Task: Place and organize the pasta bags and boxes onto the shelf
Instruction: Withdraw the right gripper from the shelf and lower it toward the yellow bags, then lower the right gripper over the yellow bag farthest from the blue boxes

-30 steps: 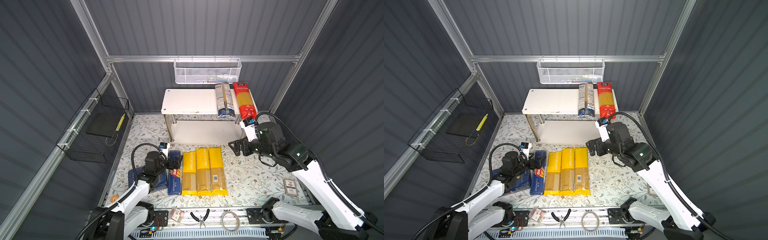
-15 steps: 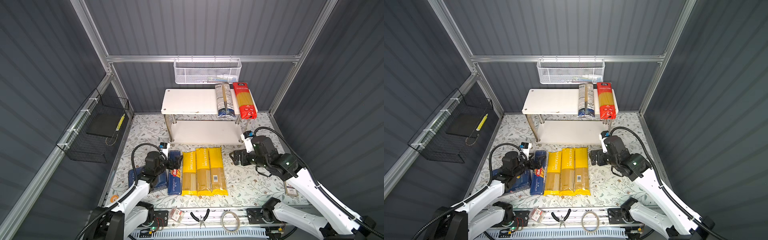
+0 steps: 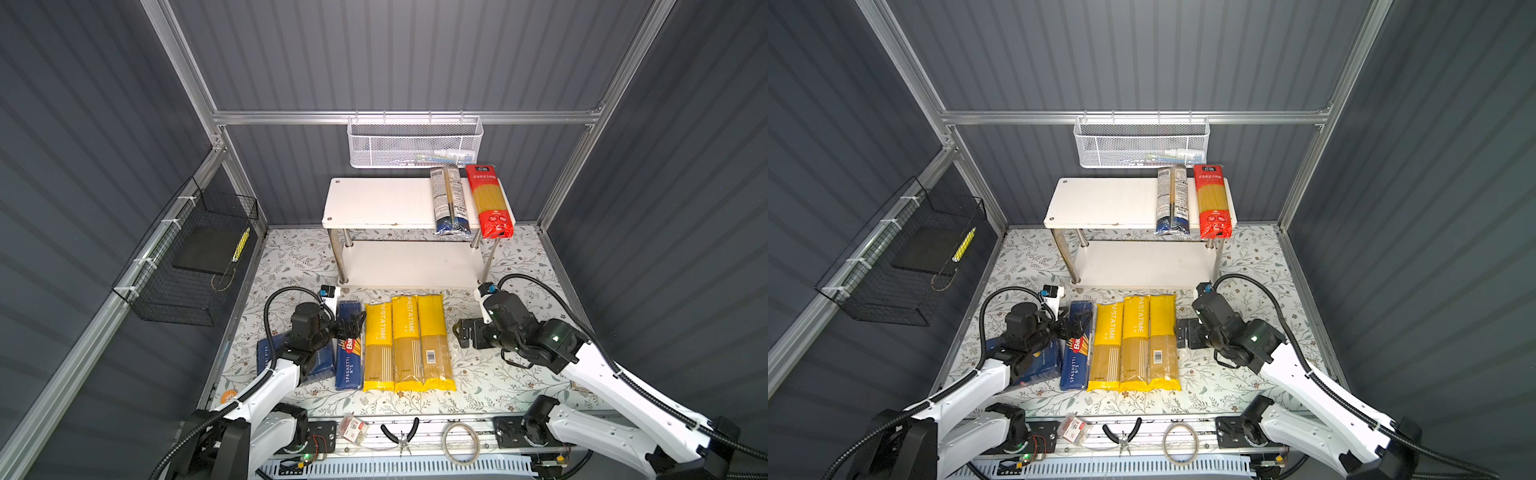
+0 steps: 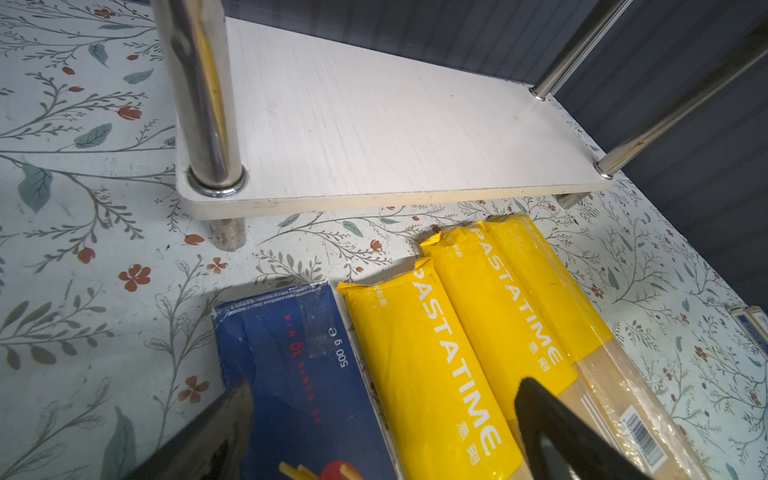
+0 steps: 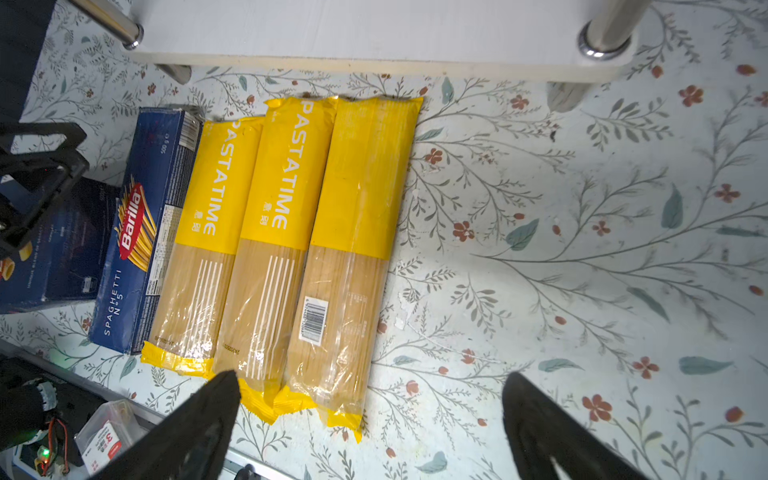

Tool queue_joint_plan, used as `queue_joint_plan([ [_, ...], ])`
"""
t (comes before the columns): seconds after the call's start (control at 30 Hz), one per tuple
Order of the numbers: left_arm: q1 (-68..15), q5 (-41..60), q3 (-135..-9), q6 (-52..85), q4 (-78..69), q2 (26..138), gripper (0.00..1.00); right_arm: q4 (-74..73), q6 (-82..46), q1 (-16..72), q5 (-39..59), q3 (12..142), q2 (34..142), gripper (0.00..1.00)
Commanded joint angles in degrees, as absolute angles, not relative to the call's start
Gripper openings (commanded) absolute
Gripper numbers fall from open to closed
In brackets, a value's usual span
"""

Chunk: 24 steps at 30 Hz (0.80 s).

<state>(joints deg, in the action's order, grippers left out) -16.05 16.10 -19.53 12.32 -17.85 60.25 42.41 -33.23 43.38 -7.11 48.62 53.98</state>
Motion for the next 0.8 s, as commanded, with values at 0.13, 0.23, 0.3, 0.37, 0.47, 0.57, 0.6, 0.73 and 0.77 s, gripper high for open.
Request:
queue_joint_plan([
  [0.13, -16.08, 16.72, -20.01, 12.62, -18.71, 61.52, 0.99, 37.90, -41.93, 45.08, -8.11, 40.53, 54.93, 0.99],
  [0.23, -16.08, 16.48, -20.46, 12.48, -18.31, 62.21, 0.99, 36.49, -46.40, 46.25, -10.37, 38.48, 55.41, 0.99],
  [0.3, -16.08, 16.11, -20.57, 12.65, -17.93, 62.46, 0.99, 35.37, -48.54, 47.16, -11.55, 37.52, 56.19, 0.99],
  [0.37, -16.08, 16.35, -20.57, 12.67, -18.02, 62.38, 0.99, 33.17, -50.09, 47.93, -12.04, 36.55, 56.97, 0.99],
  [0.47, -16.06, 16.52, -20.50, 12.78, -18.08, 62.14, 0.99, 28.94, -50.97, 48.55, -11.41, 35.55, 59.55, 0.99],
  [0.57, -16.08, 16.96, -20.39, 12.91, -18.46, 62.14, 0.99, 28.42, -50.07, 49.45, -11.35, 38.14, 65.31, 0.99],
  [0.6, -16.04, 17.04, -20.39, 12.90, -18.46, 62.31, 0.99, 28.90, -49.36, 49.88, -11.51, 39.48, 67.81, 0.99],
  [0.73, -16.09, 16.75, -20.48, 12.83, -18.18, 62.33, 0.99, 30.52, -47.03, 50.62, -11.95, 43.92, 74.22, 0.99],
  [0.77, -16.06, 16.61, -20.41, 12.83, -18.02, 62.17, 0.99, 29.96, -46.48, 50.62, -11.66, 44.41, 75.21, 0.99],
])
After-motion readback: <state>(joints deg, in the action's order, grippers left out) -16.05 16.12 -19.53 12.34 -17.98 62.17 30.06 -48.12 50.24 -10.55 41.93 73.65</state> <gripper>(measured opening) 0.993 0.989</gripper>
